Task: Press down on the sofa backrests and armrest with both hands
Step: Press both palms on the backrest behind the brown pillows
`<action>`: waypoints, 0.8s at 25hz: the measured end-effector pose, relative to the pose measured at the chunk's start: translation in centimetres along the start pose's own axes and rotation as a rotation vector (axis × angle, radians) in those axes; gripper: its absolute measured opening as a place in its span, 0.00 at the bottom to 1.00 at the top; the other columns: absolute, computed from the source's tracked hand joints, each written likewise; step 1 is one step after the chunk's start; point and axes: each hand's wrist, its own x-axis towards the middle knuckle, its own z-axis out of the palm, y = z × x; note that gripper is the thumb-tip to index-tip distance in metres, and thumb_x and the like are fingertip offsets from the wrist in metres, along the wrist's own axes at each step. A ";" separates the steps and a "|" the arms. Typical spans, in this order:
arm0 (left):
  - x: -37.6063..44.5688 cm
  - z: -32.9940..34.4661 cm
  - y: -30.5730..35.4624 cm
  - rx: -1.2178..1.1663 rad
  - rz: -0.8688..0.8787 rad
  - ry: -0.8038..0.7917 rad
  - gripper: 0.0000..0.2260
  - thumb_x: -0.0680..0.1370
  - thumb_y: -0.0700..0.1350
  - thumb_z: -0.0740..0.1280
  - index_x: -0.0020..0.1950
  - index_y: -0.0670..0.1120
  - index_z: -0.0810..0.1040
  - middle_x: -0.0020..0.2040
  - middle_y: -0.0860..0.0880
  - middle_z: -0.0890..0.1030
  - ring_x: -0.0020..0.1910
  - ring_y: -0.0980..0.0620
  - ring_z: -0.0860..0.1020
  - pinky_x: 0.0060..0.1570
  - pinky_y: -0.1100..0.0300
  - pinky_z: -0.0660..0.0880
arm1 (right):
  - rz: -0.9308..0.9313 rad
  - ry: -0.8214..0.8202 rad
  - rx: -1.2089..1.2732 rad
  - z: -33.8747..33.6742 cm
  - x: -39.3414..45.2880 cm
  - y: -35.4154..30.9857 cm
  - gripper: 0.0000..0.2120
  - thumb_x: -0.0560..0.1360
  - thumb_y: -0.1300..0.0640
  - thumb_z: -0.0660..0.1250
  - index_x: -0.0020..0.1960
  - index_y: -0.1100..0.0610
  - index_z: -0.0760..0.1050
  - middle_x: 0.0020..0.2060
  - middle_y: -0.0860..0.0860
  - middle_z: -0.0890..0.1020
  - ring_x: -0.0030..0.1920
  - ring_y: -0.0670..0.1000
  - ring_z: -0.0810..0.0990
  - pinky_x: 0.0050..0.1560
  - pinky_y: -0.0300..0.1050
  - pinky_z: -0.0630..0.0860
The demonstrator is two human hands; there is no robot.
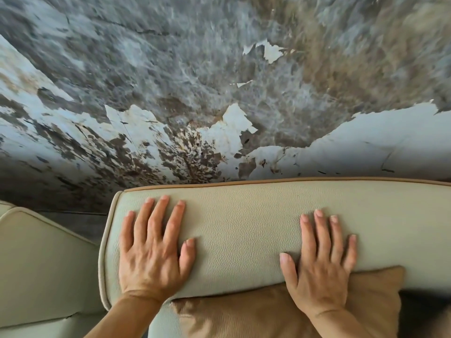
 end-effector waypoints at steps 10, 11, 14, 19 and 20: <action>3.4 1.6 0.1 0.004 0.029 0.011 0.28 0.77 0.58 0.52 0.71 0.45 0.70 0.70 0.40 0.71 0.70 0.38 0.67 0.71 0.39 0.58 | 0.018 0.043 -0.032 1.6 2.7 0.1 0.34 0.77 0.38 0.46 0.78 0.54 0.52 0.76 0.56 0.59 0.76 0.61 0.55 0.71 0.69 0.49; 3.9 1.9 0.1 0.003 0.032 0.012 0.28 0.77 0.58 0.52 0.71 0.45 0.70 0.70 0.40 0.72 0.70 0.38 0.67 0.71 0.39 0.58 | 0.023 0.045 -0.036 1.8 3.0 0.1 0.34 0.77 0.38 0.46 0.78 0.55 0.53 0.76 0.56 0.59 0.76 0.61 0.55 0.71 0.69 0.49; 5.4 2.6 0.1 -0.001 0.043 0.014 0.28 0.77 0.58 0.52 0.72 0.45 0.70 0.70 0.40 0.71 0.70 0.38 0.67 0.71 0.39 0.58 | 0.042 0.059 -0.048 2.6 4.1 0.1 0.34 0.77 0.38 0.46 0.77 0.55 0.54 0.76 0.56 0.59 0.76 0.60 0.54 0.72 0.68 0.49; 7.7 3.6 0.2 -0.003 0.058 0.008 0.28 0.77 0.58 0.52 0.72 0.45 0.69 0.70 0.40 0.71 0.70 0.38 0.67 0.71 0.39 0.58 | 0.054 0.078 -0.061 3.6 5.8 0.3 0.34 0.77 0.38 0.46 0.77 0.55 0.54 0.76 0.56 0.59 0.76 0.61 0.54 0.71 0.69 0.49; 8.1 3.8 0.2 -0.003 0.063 0.009 0.28 0.77 0.58 0.52 0.72 0.45 0.69 0.70 0.40 0.71 0.70 0.38 0.67 0.71 0.39 0.58 | 0.057 0.083 -0.063 3.8 6.1 0.3 0.34 0.77 0.38 0.46 0.77 0.56 0.54 0.76 0.57 0.59 0.76 0.61 0.54 0.71 0.69 0.49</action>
